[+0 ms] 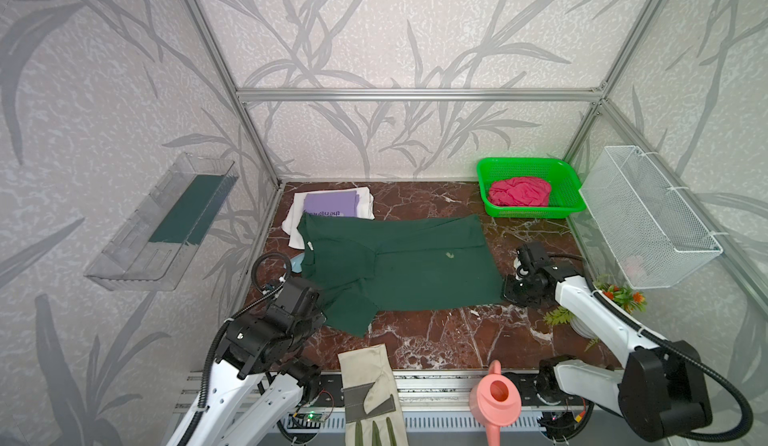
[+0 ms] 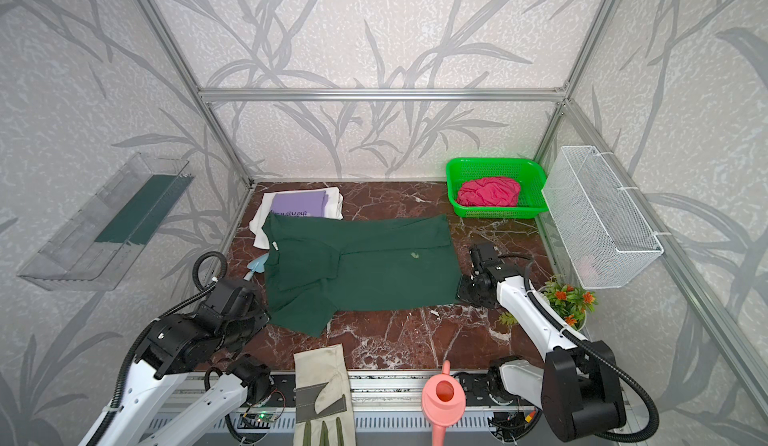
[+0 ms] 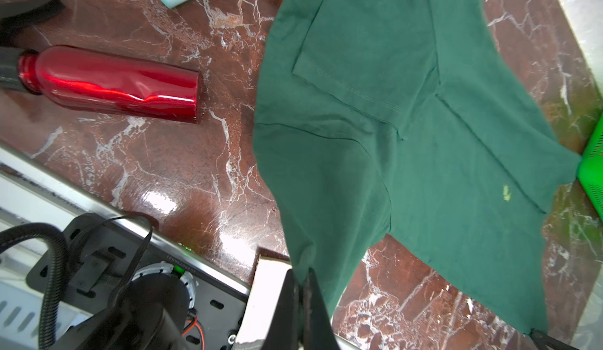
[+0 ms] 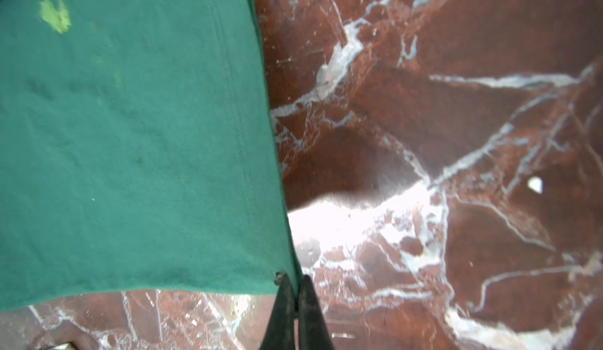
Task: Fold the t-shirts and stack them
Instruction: 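Fold the shirt's near half over its far half with both grippers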
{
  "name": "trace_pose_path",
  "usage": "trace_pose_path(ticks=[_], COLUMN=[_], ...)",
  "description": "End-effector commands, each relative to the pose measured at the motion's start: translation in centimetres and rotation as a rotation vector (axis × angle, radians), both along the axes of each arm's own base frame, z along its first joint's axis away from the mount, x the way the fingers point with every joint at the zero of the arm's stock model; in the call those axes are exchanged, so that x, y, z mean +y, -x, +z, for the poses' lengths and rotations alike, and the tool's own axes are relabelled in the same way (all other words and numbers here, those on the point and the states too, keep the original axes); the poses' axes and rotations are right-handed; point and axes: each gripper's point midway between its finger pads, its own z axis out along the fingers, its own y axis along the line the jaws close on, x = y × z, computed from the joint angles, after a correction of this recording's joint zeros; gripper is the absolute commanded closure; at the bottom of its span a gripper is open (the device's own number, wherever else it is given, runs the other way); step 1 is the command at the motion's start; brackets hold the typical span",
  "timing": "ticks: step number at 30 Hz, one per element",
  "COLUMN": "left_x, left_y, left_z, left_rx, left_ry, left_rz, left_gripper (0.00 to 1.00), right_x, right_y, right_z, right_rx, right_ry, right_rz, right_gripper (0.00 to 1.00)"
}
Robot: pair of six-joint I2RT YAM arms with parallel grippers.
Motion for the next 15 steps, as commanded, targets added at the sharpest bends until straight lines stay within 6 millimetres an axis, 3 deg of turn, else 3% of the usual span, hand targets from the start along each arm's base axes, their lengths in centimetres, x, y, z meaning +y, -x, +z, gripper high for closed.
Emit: trace_pose_path(ticks=[1,5,8,15], left_x=[1.1,1.6,2.5,2.0], left_y=[1.5,2.2,2.5,-1.5], left_z=[0.5,1.2,0.7,-0.2], left_rx=[0.028,-0.002,-0.004,-0.102], left_ry=[-0.032,-0.027,-0.076,-0.173], left_rz=[0.008,0.011,0.010,-0.048], left_gripper=[1.00,1.00,1.00,1.00], right_x=[-0.7,-0.3,-0.4,-0.1], right_y=[2.8,3.9,3.8,1.5], right_z=[-0.2,0.5,0.8,1.5], right_rx=[0.082,0.063,0.022,-0.044], right_ry=[0.025,0.012,0.020,0.025], right_rz=[-0.018,-0.028,-0.026,-0.014], right_gripper=[1.00,1.00,1.00,1.00])
